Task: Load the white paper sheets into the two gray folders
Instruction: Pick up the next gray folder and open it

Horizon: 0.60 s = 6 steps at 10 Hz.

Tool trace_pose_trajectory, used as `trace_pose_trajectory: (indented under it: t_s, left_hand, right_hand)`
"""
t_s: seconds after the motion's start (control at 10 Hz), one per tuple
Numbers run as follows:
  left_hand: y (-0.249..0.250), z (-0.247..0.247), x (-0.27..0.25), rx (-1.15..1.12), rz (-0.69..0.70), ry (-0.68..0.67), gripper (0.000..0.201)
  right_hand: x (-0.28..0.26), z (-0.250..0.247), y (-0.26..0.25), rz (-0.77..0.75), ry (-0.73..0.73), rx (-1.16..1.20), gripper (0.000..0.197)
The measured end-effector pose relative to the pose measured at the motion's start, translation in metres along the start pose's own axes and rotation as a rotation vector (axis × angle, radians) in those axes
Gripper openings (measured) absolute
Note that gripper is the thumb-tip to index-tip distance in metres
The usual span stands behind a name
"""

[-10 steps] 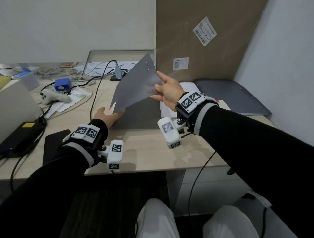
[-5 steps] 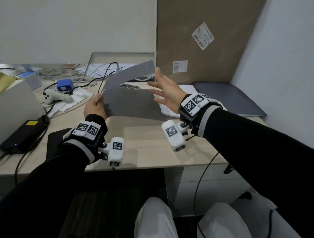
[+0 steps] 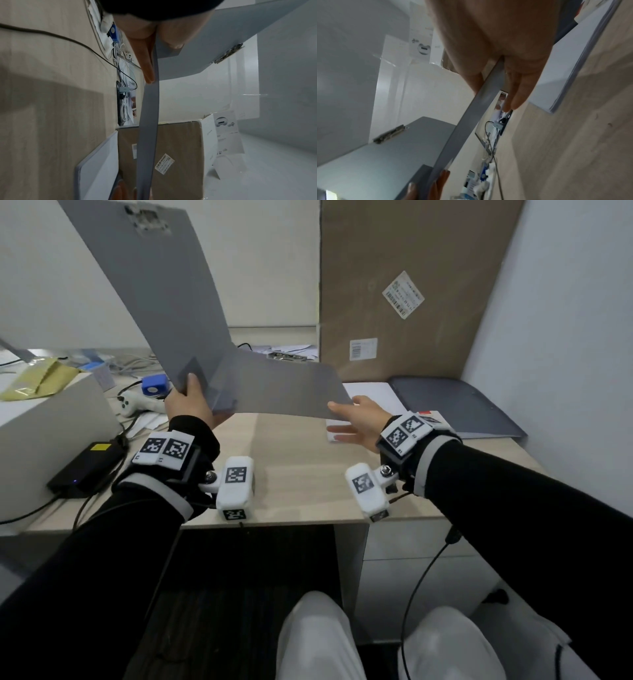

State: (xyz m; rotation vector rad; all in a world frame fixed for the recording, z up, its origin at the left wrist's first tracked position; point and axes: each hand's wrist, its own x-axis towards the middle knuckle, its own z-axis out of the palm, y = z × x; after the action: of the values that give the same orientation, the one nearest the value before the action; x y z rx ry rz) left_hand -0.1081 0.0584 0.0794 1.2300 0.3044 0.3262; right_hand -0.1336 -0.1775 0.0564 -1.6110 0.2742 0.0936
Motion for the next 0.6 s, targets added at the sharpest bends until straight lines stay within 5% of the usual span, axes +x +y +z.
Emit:
trace_pose_trajectory:
  t_s: [0.1,0.2,0.3,0.4,0.6]
  left_hand:
    - [0.005,0.000,-0.014,-0.107,-0.026,-0.062,0.043]
    - [0.004,0.008,-0.038,-0.158,-0.035,-0.134,0.041]
    - [-0.009,0.021,-0.061,-0.129,-0.095,-0.261,0.038]
    - [-0.025,0.038,-0.095,-0.114,-0.161,-0.401,0.040]
    - [-0.054,0.069,-0.169,-0.048,-0.360,-0.521,0.040]
  right_hand:
    - [-0.014,-0.012,-0.009,0.029,0.020,0.097,0.024]
    - [-0.025,-0.038,-0.017,0.122,0.027,0.059,0.010]
    - [-0.029,-0.075,-0.015,0.235,0.136,-0.136,0.015]
    - [-0.034,-0.119,-0.007,0.184,0.250,-0.368,0.017]
    - [-0.077,-0.188,0.026,-0.010,0.428,-0.275,0.016]
